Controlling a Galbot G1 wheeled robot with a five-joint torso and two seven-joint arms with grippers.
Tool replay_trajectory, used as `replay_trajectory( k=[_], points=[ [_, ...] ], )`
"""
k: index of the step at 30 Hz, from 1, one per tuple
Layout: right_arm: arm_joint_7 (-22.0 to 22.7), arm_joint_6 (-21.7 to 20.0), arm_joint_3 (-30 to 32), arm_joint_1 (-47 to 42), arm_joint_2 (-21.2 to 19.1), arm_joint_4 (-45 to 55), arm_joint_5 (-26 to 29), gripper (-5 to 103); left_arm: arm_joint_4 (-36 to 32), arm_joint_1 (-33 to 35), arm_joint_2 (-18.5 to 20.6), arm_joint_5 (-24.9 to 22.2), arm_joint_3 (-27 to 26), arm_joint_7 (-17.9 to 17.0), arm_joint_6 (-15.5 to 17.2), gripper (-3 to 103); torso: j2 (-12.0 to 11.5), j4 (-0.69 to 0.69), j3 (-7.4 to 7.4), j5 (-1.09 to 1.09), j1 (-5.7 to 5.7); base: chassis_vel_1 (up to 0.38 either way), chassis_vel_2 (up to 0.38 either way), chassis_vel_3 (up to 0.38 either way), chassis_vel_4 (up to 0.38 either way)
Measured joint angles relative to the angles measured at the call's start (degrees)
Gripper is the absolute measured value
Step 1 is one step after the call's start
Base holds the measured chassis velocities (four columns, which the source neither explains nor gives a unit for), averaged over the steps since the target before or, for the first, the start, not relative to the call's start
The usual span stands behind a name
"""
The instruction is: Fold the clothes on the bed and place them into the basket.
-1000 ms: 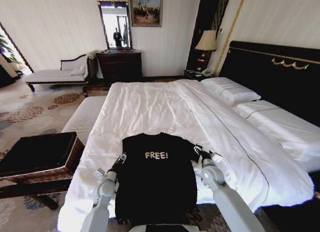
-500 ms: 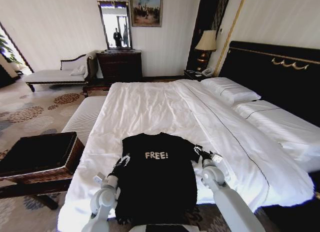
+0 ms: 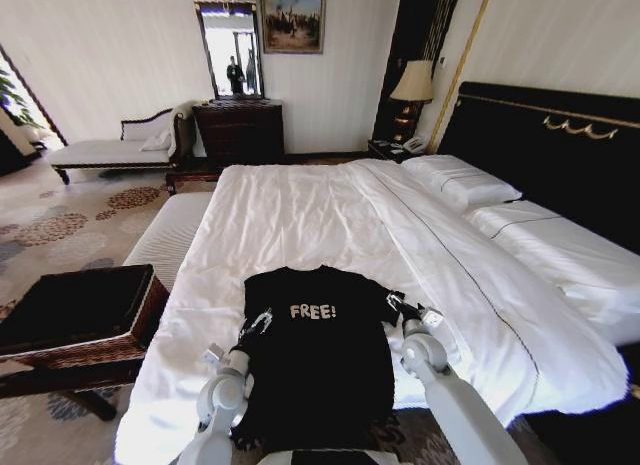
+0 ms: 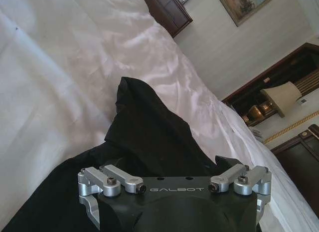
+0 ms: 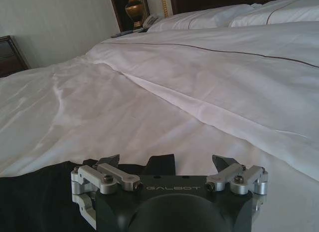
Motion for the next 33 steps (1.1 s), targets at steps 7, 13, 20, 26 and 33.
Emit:
replay_trajectory(
  k=[7,13,20,26,33],
  points=[
    [0.0,0.0,-0.3,0.5,0.5,-0.3,-0.1,100,1.3,-1.4,0.2,-0.8,-0.9,-0.2,0.0,100,0.0,0.01,0.0,-0.01,0.0,0.0,0.0,0.0,0.0],
    [0.1,0.0,-0.9,0.7,0.9,-0.6,-0.3,100,2.8,-4.0,0.5,-2.2,-2.0,-1.0,0.0,100,0.0,0.0,0.0,0.0,0.0,0.0,0.0,0.0,0.0],
    [0.2,-0.1,-1.0,0.9,0.7,-0.9,-0.3,100,4.7,-5.3,0.5,-2.8,-2.1,-1.2,0.0,92,0.0,0.01,0.0,0.0,0.0,0.0,0.0,0.0,0.0],
    [0.3,-0.1,-1.0,1.1,0.7,-1.2,-0.3,100,5.1,-5.4,0.0,-2.3,-2.0,-1.2,-0.2,77,0.0,0.0,0.0,-0.01,0.0,0.0,0.0,0.0,0.0],
    [0.4,-0.1,-1.1,1.1,1.0,-1.8,-0.4,100,4.5,-4.7,0.0,-2.2,-2.2,-1.0,-0.5,50,0.0,0.0,0.0,0.0,0.0,0.0,0.0,0.0,0.0]
  ],
)
